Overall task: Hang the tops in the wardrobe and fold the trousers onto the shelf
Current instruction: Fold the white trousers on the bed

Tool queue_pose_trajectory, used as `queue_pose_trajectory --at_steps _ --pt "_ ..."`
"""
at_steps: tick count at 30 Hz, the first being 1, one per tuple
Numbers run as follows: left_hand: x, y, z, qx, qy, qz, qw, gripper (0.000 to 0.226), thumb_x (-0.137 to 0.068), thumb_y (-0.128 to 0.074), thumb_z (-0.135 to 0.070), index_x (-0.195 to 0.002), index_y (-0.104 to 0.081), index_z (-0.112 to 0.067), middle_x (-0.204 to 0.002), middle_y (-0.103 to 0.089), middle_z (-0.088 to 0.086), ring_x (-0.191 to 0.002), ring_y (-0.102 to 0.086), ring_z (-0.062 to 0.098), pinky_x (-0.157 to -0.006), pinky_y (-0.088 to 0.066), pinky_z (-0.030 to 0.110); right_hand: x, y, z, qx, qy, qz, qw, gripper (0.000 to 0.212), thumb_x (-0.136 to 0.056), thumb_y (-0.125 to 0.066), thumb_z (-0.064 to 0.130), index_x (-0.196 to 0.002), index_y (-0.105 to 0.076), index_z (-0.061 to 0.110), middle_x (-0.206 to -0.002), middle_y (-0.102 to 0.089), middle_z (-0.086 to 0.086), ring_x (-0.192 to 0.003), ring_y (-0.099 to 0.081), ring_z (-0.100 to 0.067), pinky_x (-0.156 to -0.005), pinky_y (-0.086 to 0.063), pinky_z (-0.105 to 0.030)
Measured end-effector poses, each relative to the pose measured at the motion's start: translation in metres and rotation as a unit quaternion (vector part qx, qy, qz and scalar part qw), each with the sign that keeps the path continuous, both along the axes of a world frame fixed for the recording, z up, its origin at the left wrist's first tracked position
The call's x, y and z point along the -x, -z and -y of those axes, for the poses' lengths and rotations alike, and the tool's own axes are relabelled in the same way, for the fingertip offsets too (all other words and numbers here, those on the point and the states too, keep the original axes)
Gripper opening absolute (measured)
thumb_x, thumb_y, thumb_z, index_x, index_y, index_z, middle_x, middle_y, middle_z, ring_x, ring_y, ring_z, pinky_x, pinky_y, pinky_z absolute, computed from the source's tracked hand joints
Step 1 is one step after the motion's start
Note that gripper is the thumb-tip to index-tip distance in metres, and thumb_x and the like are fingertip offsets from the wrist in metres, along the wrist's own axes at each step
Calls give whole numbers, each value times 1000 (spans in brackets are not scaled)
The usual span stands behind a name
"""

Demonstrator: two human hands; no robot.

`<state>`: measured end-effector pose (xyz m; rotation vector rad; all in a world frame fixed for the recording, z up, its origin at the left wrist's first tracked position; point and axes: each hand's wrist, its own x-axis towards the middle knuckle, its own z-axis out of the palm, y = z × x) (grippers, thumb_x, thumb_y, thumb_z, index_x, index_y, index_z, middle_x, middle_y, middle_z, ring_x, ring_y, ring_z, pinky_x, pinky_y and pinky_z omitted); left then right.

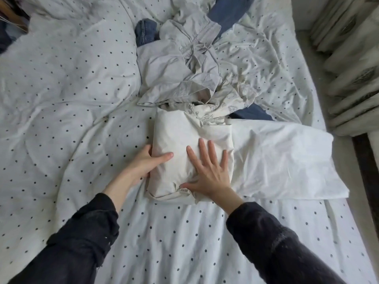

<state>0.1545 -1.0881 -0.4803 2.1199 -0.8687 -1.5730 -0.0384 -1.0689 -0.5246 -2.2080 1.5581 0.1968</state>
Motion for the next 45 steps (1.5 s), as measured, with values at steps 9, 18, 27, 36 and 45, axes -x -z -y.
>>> queue_pose_trajectory --at_steps 9,18,27,36,45 --pt "0 -35 6 99 55 63 992 36 -78 -74 -12 -102 -48 -19 -99 -61 -3 -89 -58 12 -73 -47 25 -8 -10 5 -43 0 58 997 115 -66 -55 78 -146 17 37 -154 27 1 -142 23 -25 -111 3 -62" --pt "56 -121 34 133 204 243 939 48 -80 -68 -25 -119 -44 -10 -119 -58 8 -107 -56 27 -83 -48 36 20 -60 24 -159 66 333 927 84 -86 -66 34 -150 -13 28 -159 -9 -1 -144 -15 -14 -113 -19 -25" --pt "199 -75 13 21 341 -39 939 57 -96 -48 -36 -147 -28 -17 -143 -43 3 -124 -45 10 -90 -34 13 159 -73 12 -209 474 539 664 48 -95 -41 52 -136 -46 27 -136 -52 5 -123 -51 -19 -101 -43 -42" --pt "130 -5 14 123 75 79 986 38 -81 -72 -22 -111 -53 -10 -109 -60 3 -95 -58 17 -81 -46 29 123 -45 -11 110 203 90 969 61 -88 -33 52 -138 -46 19 -151 -32 -15 -139 -27 -39 -106 -23 -61" --pt "128 11 23 38 57 -63 996 52 -69 -81 -13 -117 -59 -7 -109 -69 10 -97 -66 20 -89 -51 34 130 -9 -5 8 149 21 989 85 -74 0 74 -149 3 34 -157 18 -4 -143 20 -32 -113 4 -56"
